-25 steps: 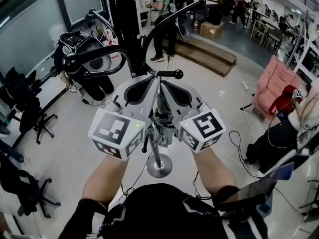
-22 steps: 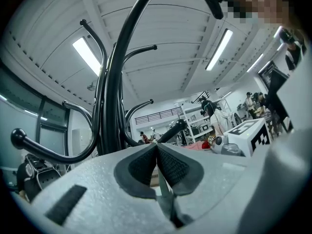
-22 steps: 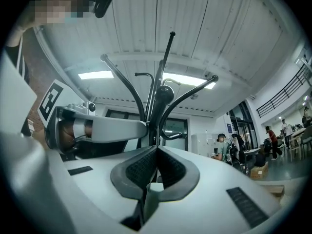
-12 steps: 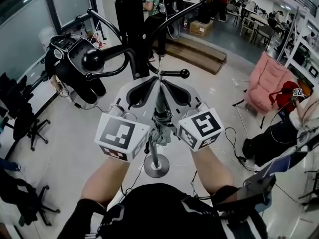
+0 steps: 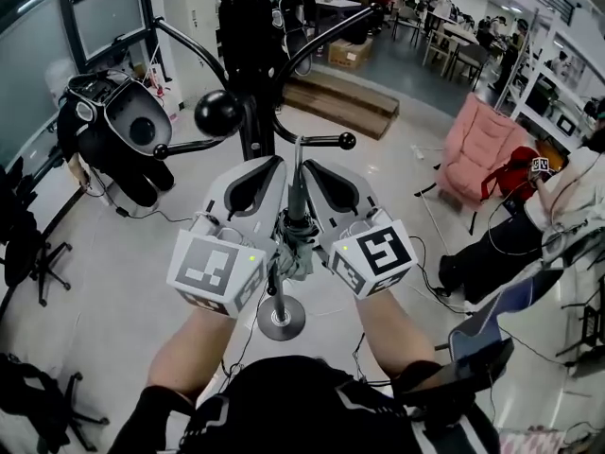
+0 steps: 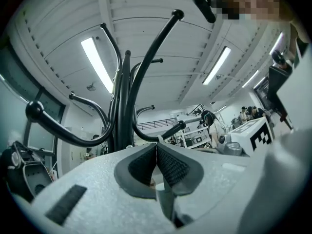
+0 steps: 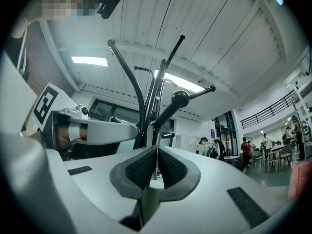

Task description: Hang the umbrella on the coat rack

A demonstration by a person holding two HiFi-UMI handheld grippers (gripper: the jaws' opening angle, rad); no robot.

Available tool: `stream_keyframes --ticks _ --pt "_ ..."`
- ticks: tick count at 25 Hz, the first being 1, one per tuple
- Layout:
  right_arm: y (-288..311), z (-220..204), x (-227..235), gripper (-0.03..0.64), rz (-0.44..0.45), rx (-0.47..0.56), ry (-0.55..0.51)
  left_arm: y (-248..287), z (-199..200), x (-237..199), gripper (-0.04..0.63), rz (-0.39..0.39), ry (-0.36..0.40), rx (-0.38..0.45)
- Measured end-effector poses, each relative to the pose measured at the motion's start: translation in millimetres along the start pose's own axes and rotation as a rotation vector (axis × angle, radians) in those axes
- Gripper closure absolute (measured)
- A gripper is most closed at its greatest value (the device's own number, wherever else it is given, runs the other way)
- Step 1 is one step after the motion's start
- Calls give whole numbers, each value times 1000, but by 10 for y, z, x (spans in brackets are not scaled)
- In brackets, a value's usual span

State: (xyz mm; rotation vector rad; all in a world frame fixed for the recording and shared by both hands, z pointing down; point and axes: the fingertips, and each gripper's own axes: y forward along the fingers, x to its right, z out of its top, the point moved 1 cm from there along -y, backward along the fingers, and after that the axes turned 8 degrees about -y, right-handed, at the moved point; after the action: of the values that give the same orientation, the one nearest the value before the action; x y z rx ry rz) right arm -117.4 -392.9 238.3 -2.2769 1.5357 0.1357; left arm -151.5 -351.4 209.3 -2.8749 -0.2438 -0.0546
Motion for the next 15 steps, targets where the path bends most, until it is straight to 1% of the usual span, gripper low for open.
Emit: stream_keyframes --ticks 4,8,11,15 --pt "-110 -14 57 606 -44 -34 -1 0 -79 52 583 -47 -40 -13" --pt "-179 -49 -10 606 -100 -62 6 -152 -134 13 583 -93 -84 -4" --pt "-253 -57 -58 606 -121 -82 -1 -278 -114 29 584 -117 -131 11" --pt "-392 -46 -116 606 -157 -108 -19 -416 -170 60 584 -151 -160 -3"
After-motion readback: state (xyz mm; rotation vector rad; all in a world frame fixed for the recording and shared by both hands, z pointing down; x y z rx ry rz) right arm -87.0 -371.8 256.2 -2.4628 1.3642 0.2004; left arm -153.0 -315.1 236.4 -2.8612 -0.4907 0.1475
